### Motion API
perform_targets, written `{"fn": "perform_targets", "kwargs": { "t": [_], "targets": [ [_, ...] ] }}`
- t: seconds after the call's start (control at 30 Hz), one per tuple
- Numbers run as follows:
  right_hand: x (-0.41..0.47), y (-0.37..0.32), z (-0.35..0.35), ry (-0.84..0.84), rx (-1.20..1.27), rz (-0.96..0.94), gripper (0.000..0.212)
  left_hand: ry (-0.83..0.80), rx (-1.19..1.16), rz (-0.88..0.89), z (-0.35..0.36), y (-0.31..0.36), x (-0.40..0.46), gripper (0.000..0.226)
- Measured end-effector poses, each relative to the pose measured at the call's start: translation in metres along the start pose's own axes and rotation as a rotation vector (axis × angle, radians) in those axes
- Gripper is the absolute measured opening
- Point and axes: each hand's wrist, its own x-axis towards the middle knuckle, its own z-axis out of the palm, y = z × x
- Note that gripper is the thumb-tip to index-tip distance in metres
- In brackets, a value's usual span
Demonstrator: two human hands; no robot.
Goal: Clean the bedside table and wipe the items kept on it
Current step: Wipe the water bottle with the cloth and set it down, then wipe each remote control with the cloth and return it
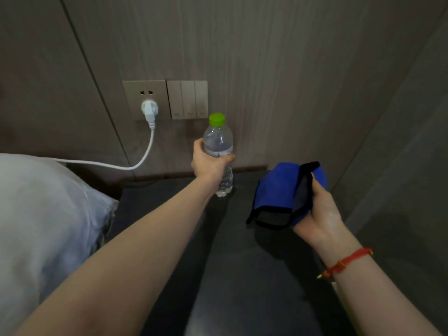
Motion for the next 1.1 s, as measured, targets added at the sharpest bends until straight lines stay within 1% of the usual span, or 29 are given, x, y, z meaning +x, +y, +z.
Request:
{"fn": "perform_targets", "kwargs": {
  "t": [0.13, 0.2, 0.3, 0.43, 0.53, 0.63, 0.7, 0.77, 0.83, 0.87, 1.0, 1.1],
  "targets": [
    [0.009, 0.0, -0.006, -0.01, -0.015, 0.003, 0.037, -0.077, 0.055, 0.01, 0.012, -0.003, 0.014, 0.071],
    [0.012, 0.0, -0.006, -0.012, -0.005, 0.0, 0.034, -0.071, 0.07, 0.004, 0.016, -0.002, 0.016, 0.071],
    [0.014, 0.001, -0.004, -0.003, 0.007, 0.002, 0.03, -0.094, 0.069, -0.016, 0.017, -0.001, 0.016, 0.073],
    [0.013, 0.007, 0.002, -0.008, -0.018, 0.018, 0.032, -0.162, 0.069, -0.07, 0.013, -0.001, 0.015, 0.08],
    [0.01, 0.01, 0.007, -0.034, -0.027, 0.026, 0.032, -0.229, 0.073, -0.139, 0.012, 0.006, 0.013, 0.088],
    [0.004, 0.011, 0.012, -0.074, -0.024, 0.041, 0.034, -0.322, 0.057, -0.199, 0.007, 0.015, 0.008, 0.103],
    [-0.003, 0.01, 0.016, -0.105, -0.036, 0.043, 0.034, -0.341, 0.07, -0.221, 0.001, 0.02, 0.002, 0.11],
    [-0.01, 0.011, 0.022, -0.131, -0.059, 0.043, 0.036, -0.321, 0.099, -0.235, -0.007, 0.027, -0.004, 0.111],
    [-0.021, 0.014, 0.03, -0.154, -0.083, 0.046, 0.037, -0.273, 0.13, -0.241, -0.02, 0.036, -0.015, 0.103],
    [-0.027, 0.017, 0.035, -0.166, -0.099, 0.048, 0.037, -0.25, 0.133, -0.244, -0.028, 0.041, -0.022, 0.094],
    [-0.054, 0.036, 0.057, -0.222, -0.166, 0.079, 0.038, -0.185, 0.091, -0.256, -0.072, 0.067, -0.06, 0.048],
    [-0.076, 0.06, 0.072, -0.255, -0.209, 0.122, 0.042, -0.178, 0.037, -0.265, -0.115, 0.082, -0.091, 0.036]
  ]
}}
